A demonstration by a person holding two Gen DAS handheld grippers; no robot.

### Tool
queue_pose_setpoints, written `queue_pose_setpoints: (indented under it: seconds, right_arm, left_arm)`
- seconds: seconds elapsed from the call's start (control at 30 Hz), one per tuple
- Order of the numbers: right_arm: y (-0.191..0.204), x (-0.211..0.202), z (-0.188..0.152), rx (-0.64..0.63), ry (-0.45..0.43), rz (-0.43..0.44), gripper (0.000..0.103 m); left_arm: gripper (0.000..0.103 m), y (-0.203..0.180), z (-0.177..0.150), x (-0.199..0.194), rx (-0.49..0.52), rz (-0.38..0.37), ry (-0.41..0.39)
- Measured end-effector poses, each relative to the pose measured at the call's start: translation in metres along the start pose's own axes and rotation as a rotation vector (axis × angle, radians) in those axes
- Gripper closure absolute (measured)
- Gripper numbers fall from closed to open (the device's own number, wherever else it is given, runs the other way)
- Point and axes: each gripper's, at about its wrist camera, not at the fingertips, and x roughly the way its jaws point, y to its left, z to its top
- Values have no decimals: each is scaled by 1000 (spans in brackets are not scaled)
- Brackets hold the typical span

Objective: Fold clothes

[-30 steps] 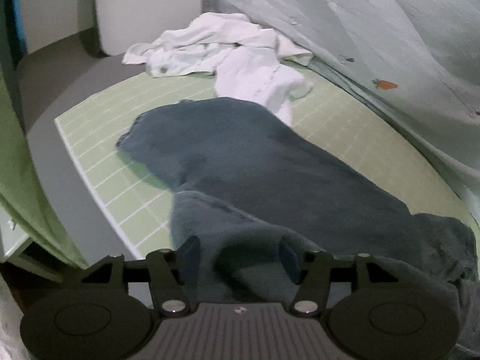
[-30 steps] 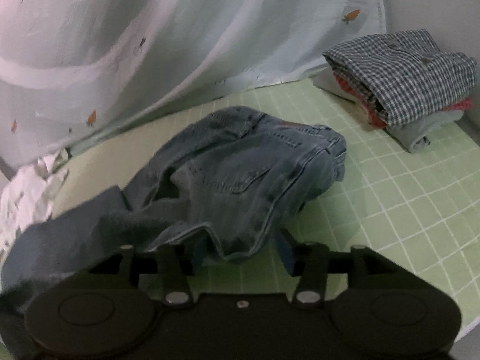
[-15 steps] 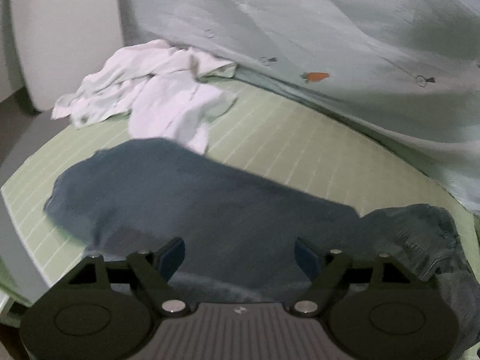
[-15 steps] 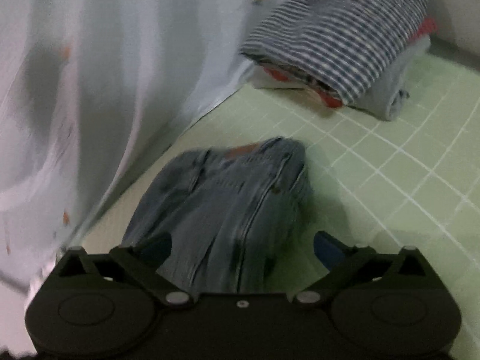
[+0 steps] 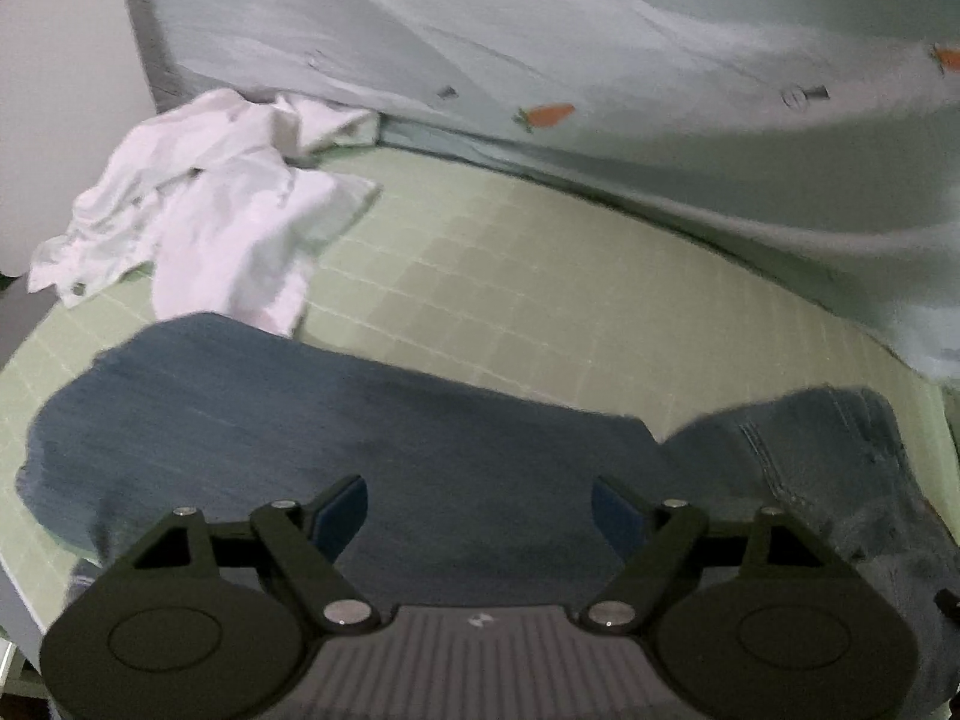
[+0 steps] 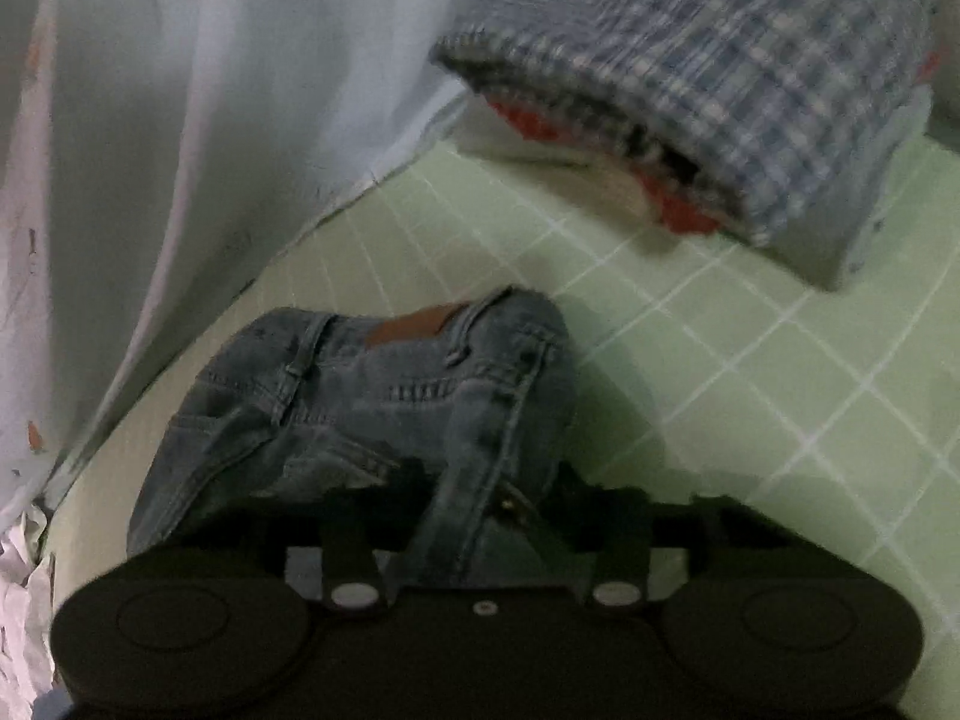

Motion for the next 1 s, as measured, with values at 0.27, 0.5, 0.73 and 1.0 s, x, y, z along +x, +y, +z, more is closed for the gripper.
queue_pose_setpoints:
  seconds: [0.27, 0.5, 0.73, 1.0]
  right_arm:
    - [-40, -65, -15, -95, -117, -344, 72]
    - [-29, -81, -37, -215, -92, -542, 67]
    - [22, -99, -48, -329, -160, -550, 16]
    - [117, -98, -84, -441, -175, -411, 4]
  left_arm:
    - [20, 3, -8, 2, -8, -12, 14]
    - [20, 37, -15, -5, -53, 2, 21]
    - [20, 111, -32, -21, -151, 52, 20]
    - [20, 206, -29, -16, -215, 133, 56]
